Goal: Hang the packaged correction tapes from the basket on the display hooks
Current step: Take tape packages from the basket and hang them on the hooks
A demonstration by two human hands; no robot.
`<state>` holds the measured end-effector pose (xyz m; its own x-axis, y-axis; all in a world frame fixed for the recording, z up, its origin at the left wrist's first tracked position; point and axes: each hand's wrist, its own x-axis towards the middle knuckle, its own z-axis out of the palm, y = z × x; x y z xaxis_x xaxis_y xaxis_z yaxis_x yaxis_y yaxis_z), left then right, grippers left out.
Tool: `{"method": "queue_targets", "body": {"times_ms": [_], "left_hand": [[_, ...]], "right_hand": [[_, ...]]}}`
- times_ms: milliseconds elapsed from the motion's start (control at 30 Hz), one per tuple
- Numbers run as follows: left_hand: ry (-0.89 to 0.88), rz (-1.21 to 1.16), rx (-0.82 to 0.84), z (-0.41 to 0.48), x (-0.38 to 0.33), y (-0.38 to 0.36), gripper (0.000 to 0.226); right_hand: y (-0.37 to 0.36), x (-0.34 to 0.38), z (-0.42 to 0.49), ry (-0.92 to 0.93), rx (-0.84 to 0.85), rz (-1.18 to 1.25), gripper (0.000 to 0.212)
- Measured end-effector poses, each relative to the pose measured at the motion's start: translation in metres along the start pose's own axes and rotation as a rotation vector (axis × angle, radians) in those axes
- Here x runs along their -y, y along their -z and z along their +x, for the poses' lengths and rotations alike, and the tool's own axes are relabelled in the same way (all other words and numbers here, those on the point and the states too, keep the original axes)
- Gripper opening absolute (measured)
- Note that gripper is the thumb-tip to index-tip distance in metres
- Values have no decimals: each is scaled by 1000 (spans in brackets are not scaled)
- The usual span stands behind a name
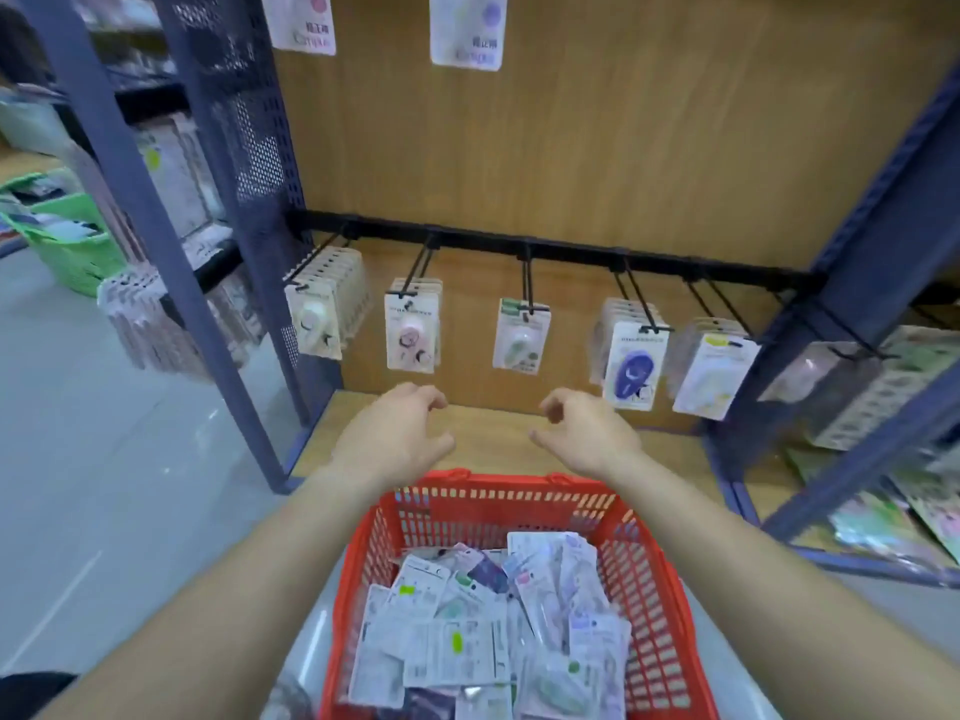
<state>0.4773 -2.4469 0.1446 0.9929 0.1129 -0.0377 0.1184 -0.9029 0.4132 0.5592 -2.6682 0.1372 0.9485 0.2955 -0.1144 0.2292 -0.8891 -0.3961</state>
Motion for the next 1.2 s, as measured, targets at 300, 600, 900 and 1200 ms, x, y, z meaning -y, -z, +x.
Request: {"method": "queue_targets", "body": {"times_ms": [300, 600, 900, 1200], "left_hand": [[119, 46, 418, -39, 42, -176, 58], [263, 118, 520, -41, 73, -252, 120], [372, 54, 475, -50, 83, -262, 138], [387, -280, 471, -59, 80, -251, 93]], "right_hand": [[-150, -139, -36, -238, 393, 102, 51], [-226, -143, -52, -58, 485, 180, 83], [-260, -118, -53, 1, 575, 94, 105], [-257, -124, -59, -17, 551, 247, 89]]}}
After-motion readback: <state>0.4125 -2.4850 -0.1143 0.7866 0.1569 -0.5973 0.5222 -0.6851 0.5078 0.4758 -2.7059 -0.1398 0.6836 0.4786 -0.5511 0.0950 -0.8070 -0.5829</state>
